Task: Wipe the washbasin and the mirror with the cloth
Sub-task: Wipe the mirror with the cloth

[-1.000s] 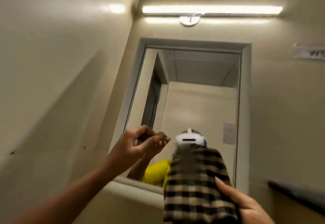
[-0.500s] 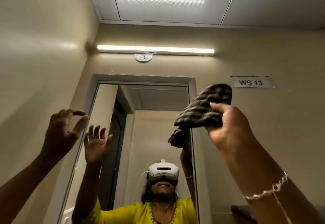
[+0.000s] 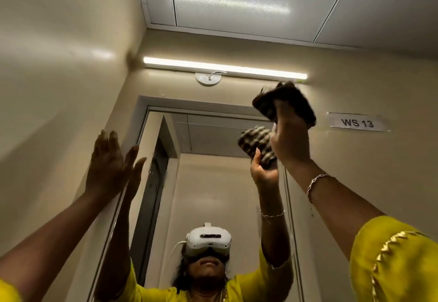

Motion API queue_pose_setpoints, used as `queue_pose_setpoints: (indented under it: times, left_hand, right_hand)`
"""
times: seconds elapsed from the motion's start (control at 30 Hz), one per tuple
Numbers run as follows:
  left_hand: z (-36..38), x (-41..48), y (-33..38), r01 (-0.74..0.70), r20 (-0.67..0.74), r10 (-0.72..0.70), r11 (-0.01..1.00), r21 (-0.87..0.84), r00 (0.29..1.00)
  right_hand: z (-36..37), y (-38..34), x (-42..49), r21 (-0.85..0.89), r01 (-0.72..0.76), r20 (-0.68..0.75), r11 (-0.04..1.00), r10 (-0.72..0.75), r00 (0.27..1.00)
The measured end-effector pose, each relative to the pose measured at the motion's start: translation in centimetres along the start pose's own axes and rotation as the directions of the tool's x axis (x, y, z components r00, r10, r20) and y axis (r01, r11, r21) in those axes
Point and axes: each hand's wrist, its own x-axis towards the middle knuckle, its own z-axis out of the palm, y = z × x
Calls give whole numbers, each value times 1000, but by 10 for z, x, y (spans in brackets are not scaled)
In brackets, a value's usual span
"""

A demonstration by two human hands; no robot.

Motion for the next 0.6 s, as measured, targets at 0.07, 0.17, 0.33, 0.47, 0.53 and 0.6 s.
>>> queue_pose_setpoints:
  times: [0.07, 0.17, 0.33, 0.47, 0.53, 0.6]
  left_hand:
    - [8, 2, -6, -87, 77, 89, 996, -26, 993]
    - [13, 3, -7, -157, 97, 162, 986, -50, 982]
    - [8, 1, 1, -165, 78, 171, 983, -79, 982]
    - [7, -1, 2, -161, 82, 166, 985, -66, 983]
    - [6, -1, 2, -156, 93, 162, 985, -69, 982]
    - [7, 0, 2, -153, 89, 158, 987, -57, 983]
  right_hand:
    - [16, 6, -7, -83, -18, 302, 996, 43, 952]
    - [28, 10, -10, -64, -77, 435, 995, 98, 895]
    - [37, 4, -1, 39, -212, 278, 976, 193, 941]
    - [42, 3, -6, 48, -213, 253, 976, 194, 948]
    - [42, 7, -8, -20, -169, 272, 985, 168, 947]
    - [42, 11, -9, -61, -114, 309, 992, 127, 943]
